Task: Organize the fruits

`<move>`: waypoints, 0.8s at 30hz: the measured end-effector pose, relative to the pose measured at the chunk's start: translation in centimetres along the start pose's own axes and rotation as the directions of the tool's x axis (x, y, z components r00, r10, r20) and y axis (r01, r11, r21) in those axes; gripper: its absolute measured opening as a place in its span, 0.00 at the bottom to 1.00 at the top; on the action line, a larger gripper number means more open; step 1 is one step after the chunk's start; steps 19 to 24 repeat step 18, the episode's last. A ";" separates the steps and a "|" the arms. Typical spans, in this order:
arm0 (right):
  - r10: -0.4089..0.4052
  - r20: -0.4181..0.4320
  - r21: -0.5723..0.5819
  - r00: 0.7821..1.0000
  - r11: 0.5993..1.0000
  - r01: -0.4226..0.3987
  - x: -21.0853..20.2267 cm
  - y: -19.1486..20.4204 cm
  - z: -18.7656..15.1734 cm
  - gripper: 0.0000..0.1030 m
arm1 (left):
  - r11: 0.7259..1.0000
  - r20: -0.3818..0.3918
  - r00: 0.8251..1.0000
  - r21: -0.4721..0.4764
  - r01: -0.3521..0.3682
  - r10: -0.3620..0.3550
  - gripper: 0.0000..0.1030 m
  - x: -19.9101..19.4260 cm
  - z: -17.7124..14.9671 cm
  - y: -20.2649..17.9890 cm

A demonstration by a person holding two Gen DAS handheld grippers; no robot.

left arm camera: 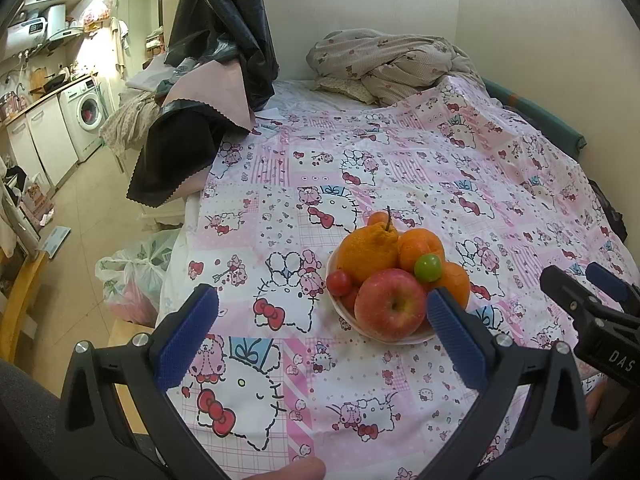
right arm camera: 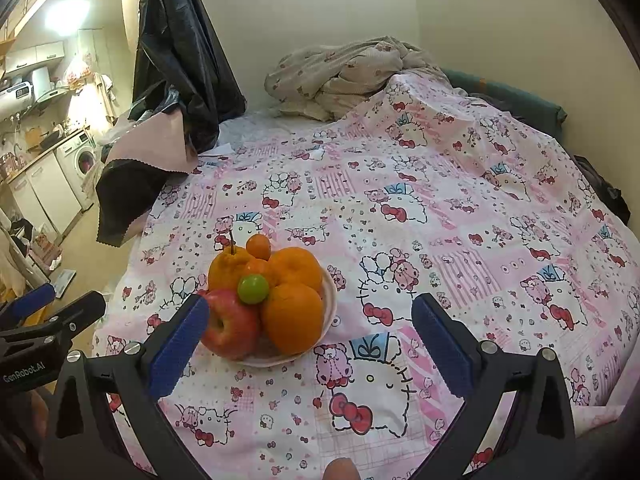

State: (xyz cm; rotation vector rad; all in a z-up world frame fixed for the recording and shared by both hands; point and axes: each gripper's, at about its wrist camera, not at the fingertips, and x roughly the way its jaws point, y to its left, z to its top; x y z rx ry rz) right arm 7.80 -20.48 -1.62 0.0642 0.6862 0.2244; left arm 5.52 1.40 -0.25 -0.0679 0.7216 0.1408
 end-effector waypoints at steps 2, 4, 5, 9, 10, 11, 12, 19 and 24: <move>0.000 0.000 0.000 1.000 1.000 0.000 0.0 0.0 0.0 1.00 | 1.000 0.000 1.000 0.000 0.000 0.000 1.00 0.0 0.0 0.0; 0.001 0.001 0.000 1.000 1.000 -0.001 0.0 0.0 0.0 1.00 | 1.000 0.002 1.000 0.002 -0.004 0.004 1.00 -0.1 0.0 -0.1; 0.001 0.002 -0.001 1.000 1.000 -0.001 -0.1 0.0 0.1 1.00 | 1.000 0.001 1.000 0.002 -0.002 0.002 1.00 -0.1 0.0 -0.2; 0.002 0.007 -0.002 1.000 1.000 -0.002 -0.2 0.1 0.2 1.00 | 1.000 0.001 1.000 -0.002 0.000 0.000 1.00 -0.1 0.0 -0.2; 0.002 0.008 -0.002 1.000 1.000 -0.002 -0.2 0.1 0.2 1.00 | 1.000 0.001 1.000 -0.002 0.000 0.000 1.00 -0.1 0.0 -0.2; 0.002 0.008 -0.001 1.000 1.000 -0.002 -0.2 0.1 0.2 1.00 | 1.000 0.003 1.000 -0.003 0.000 0.000 1.00 -0.2 0.0 -0.2; 0.003 0.009 -0.001 1.000 1.000 -0.003 -0.2 0.1 0.2 1.00 | 1.000 0.003 1.000 -0.003 0.000 0.000 1.00 -0.2 0.1 -0.2; 0.005 0.015 0.000 1.000 1.000 -0.005 -0.4 0.3 0.2 1.00 | 1.000 0.002 1.000 -0.002 0.001 -0.001 1.00 -0.2 0.1 -0.3; 0.005 0.015 0.000 1.000 1.000 -0.005 -0.4 0.3 0.2 1.00 | 1.000 0.002 1.000 -0.002 0.001 -0.001 1.00 -0.2 0.1 -0.3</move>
